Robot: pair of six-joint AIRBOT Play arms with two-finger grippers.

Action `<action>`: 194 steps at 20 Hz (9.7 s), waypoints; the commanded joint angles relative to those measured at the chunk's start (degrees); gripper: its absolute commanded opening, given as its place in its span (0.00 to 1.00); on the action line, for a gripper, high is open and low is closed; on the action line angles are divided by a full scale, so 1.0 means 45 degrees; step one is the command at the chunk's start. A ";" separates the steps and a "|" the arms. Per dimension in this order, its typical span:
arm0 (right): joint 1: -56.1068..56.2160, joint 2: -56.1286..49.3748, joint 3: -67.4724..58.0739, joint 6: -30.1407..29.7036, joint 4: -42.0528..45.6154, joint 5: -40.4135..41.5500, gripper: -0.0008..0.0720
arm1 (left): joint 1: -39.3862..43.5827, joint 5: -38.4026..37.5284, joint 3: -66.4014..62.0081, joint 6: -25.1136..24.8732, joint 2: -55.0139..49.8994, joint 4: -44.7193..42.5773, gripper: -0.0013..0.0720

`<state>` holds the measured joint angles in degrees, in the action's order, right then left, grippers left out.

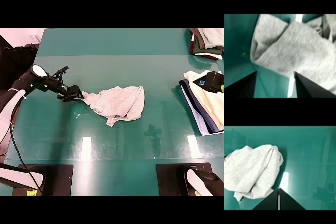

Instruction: Fold the shirts.

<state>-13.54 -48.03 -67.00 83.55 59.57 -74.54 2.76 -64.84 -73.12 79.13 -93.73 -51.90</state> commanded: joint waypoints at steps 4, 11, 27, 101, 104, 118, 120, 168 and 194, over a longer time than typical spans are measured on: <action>0.1064 0.0000 -0.0005 0.0000 0.0015 0.0719 0.04 | 0.0408 0.2205 0.0432 -0.0019 -0.0063 0.1394 0.41; 0.2657 -0.2968 -0.0005 -0.0005 0.0092 -0.0087 0.41 | 0.0408 0.0908 -0.0568 -0.1253 0.1423 0.0476 0.05; 0.6096 -0.9957 -0.0010 -0.0151 -0.2769 0.5916 0.41 | 0.0408 0.0282 -0.0641 -0.1681 0.4269 -0.1044 0.05; 0.2817 -0.2589 0.0442 0.0321 0.0325 0.0223 0.42 | -0.0481 0.2555 0.9889 -0.0899 0.7592 0.0627 0.85; 0.2812 -0.2584 0.0442 0.0321 0.0325 -0.0068 0.42 | -0.0058 0.3070 0.9889 -0.0325 0.7548 0.0622 0.85; 0.3381 -0.2006 0.6173 0.0899 0.1520 0.1841 0.75 | -0.0053 0.2195 0.7553 -0.0685 0.7548 0.0646 0.05; 0.3993 -0.2006 0.6917 0.0908 0.1409 0.3473 0.75 | -0.0058 0.2166 0.7533 -0.0685 0.7548 0.0636 0.05; -0.2414 -0.3866 -0.7145 0.1331 0.0097 -0.5382 0.04 | -0.2958 -0.3531 -0.4177 -0.0573 0.7048 0.0209 0.05; 0.2769 -0.9972 -0.5003 0.0908 0.5100 -0.0112 0.03 | -0.2079 -0.1010 -0.2895 -0.4580 0.0699 -0.4027 0.05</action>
<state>-3.62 -92.84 -89.54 87.88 76.18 -69.45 -6.52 -61.80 -87.90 59.20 -90.54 -62.33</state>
